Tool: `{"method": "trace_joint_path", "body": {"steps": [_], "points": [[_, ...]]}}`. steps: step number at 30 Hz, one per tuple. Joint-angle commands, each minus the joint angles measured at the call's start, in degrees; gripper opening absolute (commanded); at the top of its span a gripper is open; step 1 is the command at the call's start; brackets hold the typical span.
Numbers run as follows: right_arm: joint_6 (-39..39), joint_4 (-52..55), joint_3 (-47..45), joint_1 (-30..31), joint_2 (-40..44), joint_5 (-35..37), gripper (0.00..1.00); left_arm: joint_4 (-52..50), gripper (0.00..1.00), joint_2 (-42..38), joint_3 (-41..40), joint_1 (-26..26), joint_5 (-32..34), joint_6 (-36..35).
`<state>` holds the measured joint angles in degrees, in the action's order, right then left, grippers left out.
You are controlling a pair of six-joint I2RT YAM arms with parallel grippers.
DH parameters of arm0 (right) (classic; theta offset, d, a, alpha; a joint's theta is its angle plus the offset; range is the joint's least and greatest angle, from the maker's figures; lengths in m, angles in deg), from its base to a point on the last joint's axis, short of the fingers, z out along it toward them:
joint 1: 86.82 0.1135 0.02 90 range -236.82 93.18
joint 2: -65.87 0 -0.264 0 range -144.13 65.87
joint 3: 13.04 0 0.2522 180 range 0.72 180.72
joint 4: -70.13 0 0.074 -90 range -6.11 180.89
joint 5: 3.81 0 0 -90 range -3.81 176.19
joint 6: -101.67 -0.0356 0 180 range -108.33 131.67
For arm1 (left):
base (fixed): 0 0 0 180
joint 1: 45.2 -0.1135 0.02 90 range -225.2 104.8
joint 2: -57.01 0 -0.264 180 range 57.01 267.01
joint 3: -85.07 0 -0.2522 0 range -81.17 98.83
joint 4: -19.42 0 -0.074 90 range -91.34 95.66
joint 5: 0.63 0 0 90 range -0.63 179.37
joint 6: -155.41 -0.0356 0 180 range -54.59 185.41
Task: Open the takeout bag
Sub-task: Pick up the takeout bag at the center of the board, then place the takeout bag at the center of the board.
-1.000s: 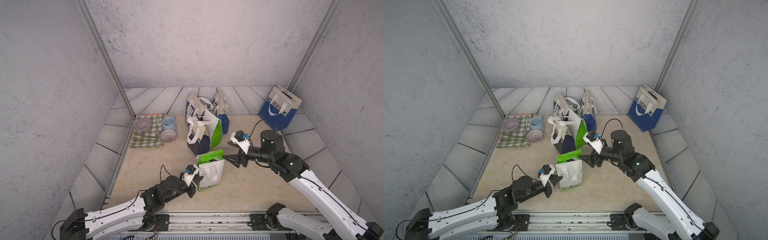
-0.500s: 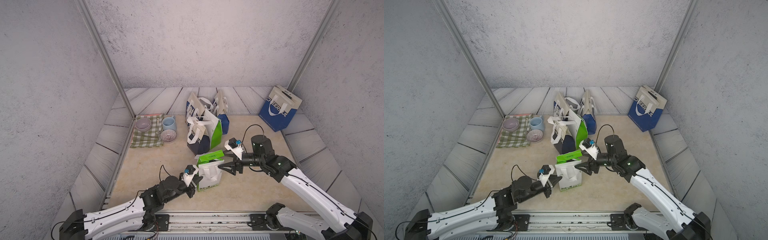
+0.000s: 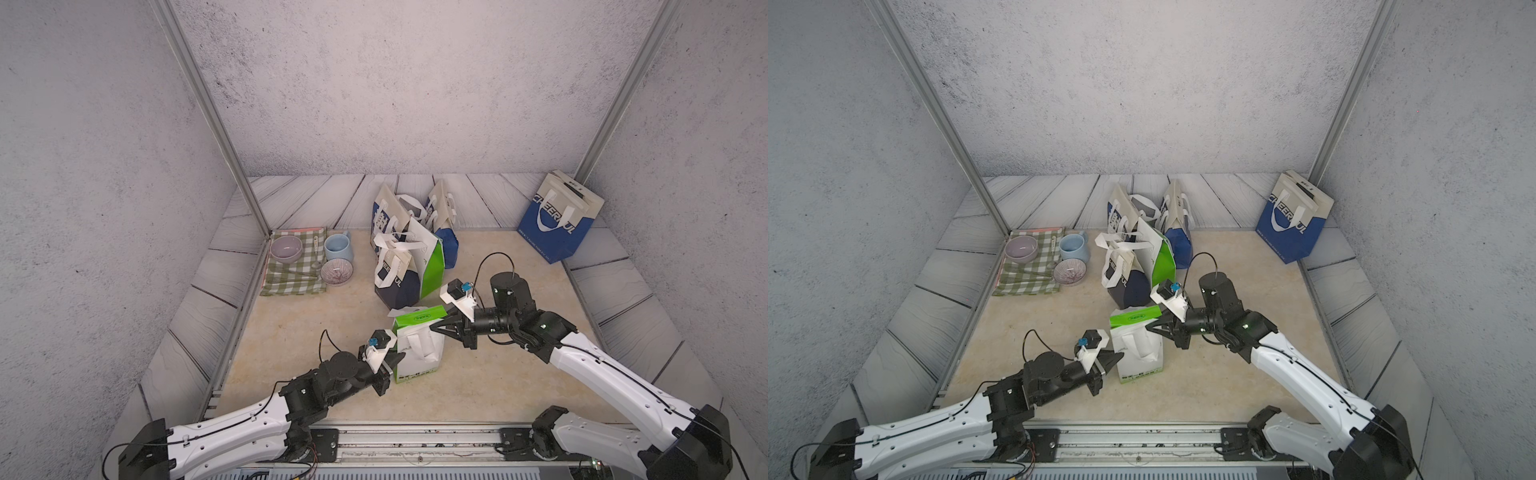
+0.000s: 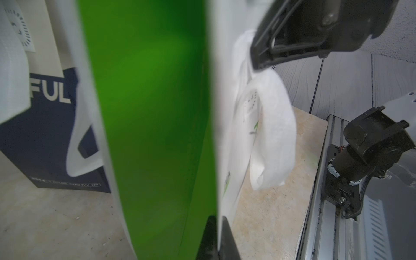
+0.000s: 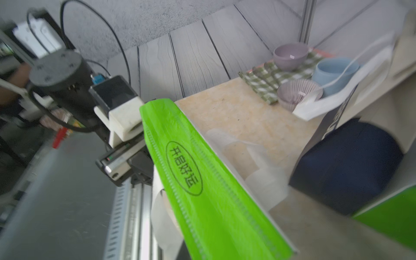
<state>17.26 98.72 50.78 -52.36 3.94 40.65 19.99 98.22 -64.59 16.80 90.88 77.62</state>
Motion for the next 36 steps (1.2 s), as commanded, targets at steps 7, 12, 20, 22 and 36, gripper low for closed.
{"method": "trace_joint_path", "body": {"steps": [7, 12, 20, 22, 36], "points": [[1.4, 4.9, 2.0, -0.5, 6.8, 8.2, 0.0, -16.2, 0.5, -6.1, 9.0, -0.3, 7.8, 0.1], [0.0, 7.9, 3.0, -2.7, 11.0, 13.7, 0.0, -23.3, 0.5, -7.8, 13.8, -0.2, 10.5, -0.2], [-7.3, 6.2, 4.0, -5.7, 16.0, 27.6, 0.0, -30.4, 0.49, -11.5, 18.1, -0.3, 11.2, -0.7], [-8.7, 6.2, 4.5, -6.2, 16.8, 32.6, 0.0, -33.1, 0.49, -12.2, 20.2, -0.3, 10.3, -0.6], [-10.2, 4.0, 6.9, -7.9, 13.9, 62.4, 0.0, -41.1, 0.48, -17.3, 21.8, -0.3, 10.7, -1.6]]}}
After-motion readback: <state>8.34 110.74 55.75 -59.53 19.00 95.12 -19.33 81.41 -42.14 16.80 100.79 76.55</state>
